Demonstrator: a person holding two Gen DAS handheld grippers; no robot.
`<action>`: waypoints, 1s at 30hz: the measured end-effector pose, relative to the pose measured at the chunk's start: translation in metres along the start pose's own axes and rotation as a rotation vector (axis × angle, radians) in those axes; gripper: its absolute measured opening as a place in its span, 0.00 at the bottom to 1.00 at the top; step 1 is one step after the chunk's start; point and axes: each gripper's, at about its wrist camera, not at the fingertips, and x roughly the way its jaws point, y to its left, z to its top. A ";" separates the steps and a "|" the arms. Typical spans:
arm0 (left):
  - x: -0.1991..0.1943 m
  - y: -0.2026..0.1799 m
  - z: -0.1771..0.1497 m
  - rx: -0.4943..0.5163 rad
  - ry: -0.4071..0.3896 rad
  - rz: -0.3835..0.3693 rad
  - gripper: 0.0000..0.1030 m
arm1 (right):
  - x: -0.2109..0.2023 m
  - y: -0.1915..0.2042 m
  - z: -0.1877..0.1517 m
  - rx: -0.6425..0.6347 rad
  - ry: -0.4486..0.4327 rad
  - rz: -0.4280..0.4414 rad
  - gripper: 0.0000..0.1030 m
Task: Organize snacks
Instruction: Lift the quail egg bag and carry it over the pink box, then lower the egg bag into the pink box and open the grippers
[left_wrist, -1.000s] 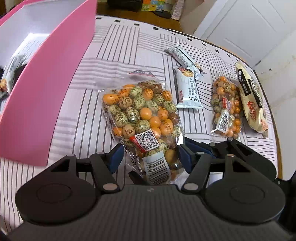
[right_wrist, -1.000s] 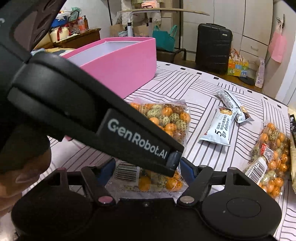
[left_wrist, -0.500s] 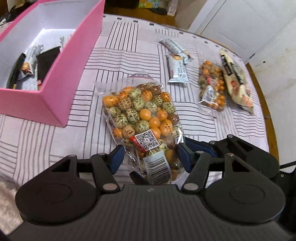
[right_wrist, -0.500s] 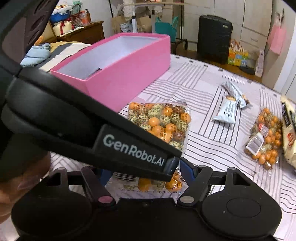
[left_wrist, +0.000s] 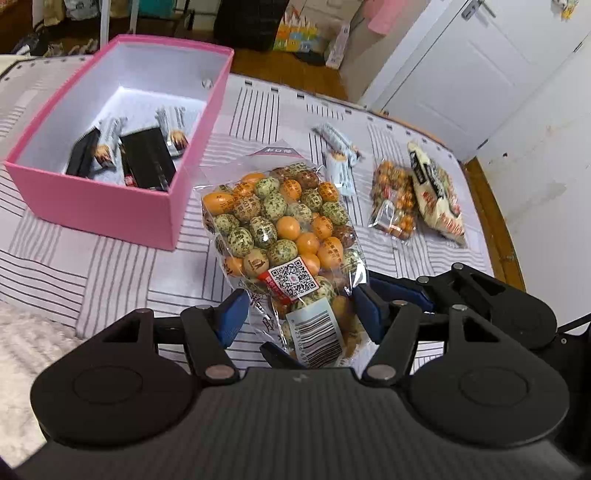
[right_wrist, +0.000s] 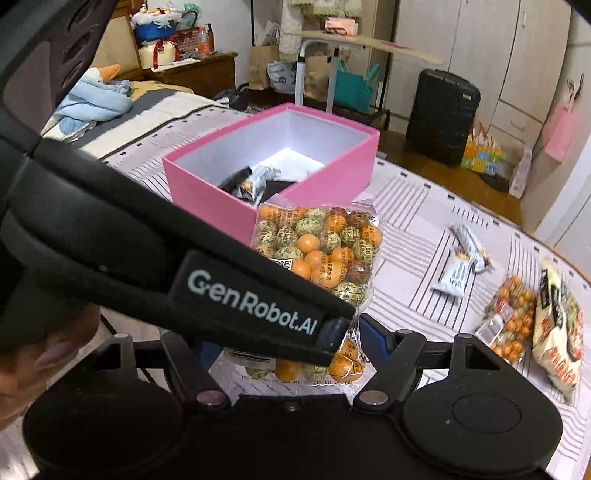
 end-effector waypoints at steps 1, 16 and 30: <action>-0.006 0.001 0.000 0.000 -0.011 0.001 0.60 | -0.002 0.002 0.002 -0.002 -0.005 0.000 0.76; -0.038 0.028 0.028 -0.013 -0.120 0.001 0.60 | -0.003 0.028 0.043 -0.077 -0.082 -0.020 0.77; 0.012 0.096 0.121 0.020 -0.142 0.045 0.61 | 0.085 0.000 0.104 0.044 -0.169 0.086 0.77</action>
